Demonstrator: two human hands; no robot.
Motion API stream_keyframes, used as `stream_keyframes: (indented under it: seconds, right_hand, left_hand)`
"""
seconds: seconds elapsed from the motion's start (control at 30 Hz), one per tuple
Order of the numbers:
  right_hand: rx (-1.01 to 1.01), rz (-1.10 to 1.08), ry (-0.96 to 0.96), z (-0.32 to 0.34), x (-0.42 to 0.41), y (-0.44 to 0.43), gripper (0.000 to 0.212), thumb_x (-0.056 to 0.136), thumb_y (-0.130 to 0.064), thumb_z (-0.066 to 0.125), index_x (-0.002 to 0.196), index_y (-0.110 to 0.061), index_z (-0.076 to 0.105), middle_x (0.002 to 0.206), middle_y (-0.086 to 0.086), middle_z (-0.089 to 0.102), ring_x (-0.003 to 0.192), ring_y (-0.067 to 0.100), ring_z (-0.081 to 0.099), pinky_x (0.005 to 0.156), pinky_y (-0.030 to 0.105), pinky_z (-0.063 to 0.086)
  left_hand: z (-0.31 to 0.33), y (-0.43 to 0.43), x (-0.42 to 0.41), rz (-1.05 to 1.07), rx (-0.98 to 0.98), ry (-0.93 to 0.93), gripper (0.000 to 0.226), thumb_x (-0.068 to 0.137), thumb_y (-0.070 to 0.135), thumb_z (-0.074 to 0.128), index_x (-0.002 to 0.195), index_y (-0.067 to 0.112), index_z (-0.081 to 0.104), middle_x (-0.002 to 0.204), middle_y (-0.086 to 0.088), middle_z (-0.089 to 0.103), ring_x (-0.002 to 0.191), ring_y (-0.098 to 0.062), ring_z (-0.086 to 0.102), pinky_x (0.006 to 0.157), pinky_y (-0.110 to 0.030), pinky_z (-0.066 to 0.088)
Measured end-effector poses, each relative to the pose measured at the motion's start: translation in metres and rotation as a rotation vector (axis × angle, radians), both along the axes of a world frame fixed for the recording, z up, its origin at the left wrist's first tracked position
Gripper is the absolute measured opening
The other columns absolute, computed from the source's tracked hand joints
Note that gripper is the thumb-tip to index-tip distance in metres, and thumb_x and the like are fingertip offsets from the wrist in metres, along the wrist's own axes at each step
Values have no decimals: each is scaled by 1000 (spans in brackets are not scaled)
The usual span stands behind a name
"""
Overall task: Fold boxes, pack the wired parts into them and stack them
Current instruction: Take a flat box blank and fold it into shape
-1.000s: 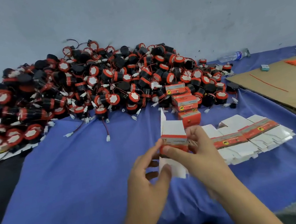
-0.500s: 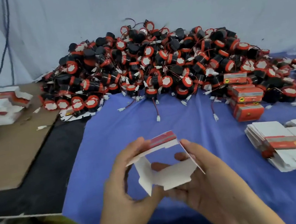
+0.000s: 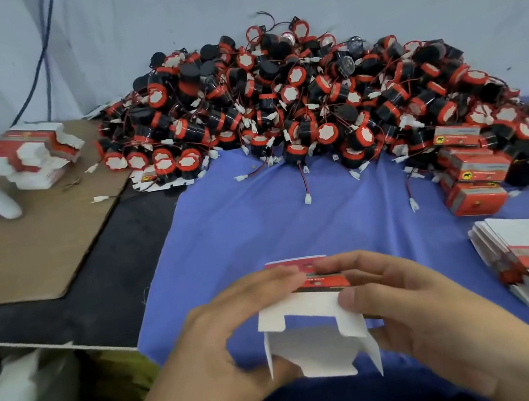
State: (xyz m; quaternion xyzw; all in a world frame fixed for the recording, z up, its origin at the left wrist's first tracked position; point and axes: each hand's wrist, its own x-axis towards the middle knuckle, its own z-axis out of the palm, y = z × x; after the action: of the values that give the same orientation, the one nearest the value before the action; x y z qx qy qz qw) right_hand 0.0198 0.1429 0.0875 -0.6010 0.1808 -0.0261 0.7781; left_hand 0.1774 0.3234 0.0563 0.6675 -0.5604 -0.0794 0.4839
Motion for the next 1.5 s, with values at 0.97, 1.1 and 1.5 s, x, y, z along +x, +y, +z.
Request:
stream_keyframes:
  seconds: [0.97,1.1,1.5]
  right_hand:
    - [85,20,-75,-7,-23,16,44,97,-25,60,141,-27,58,140,-1,62,131,19,57,102,44,53]
    - [-53,-30,-149,-22,-22,22,52,94,-7,64,143,-22,52,139,2,62,131,23,57,105,50,49]
    - [-383,-361,-275,-46,-9,48,21,95,-32,64,99,-29,43,98,-4,74,71,4,61,63,22,48]
  left_hand:
    - [-20,-9,-24,105,3,558,34,78,36,75,111,43,73,124,18,69,119,-2,62,91,-16,53]
    - [-18,-11,-30,99,-7,532,32,80,32,77,110,41,74,126,17,67,122,-5,61,86,-32,57]
    - [-22,-20,-41,167,-120,638,34,80,33,75,113,38,72,115,7,72,103,-16,70,70,-22,58]
